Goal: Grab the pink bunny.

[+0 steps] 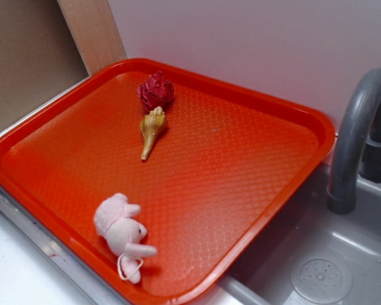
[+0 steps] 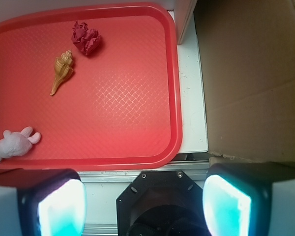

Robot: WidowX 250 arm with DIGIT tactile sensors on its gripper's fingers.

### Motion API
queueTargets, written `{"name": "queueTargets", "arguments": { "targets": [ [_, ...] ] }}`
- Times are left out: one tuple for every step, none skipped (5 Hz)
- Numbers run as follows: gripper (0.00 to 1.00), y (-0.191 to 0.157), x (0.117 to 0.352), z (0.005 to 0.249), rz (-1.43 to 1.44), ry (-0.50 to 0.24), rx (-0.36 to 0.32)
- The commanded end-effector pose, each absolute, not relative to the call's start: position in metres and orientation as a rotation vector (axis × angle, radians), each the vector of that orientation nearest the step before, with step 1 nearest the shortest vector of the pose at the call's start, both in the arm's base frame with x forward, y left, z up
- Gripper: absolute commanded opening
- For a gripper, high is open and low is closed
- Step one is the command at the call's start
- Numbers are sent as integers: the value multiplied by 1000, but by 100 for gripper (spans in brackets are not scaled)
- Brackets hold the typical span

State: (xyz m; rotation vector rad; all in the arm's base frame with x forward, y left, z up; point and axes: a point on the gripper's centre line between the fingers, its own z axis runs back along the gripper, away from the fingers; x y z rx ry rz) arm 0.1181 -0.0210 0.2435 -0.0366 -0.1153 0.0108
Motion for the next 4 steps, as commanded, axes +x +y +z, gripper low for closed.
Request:
{"name": "queueTargets", "arguments": {
  "targets": [
    [100, -21, 118, 243, 11, -115, -37],
    [100, -70, 117, 241, 96, -137, -52],
    [100, -106, 116, 236, 75, -86, -82],
    [100, -151, 113, 222, 84, -9, -120]
  ]
}}
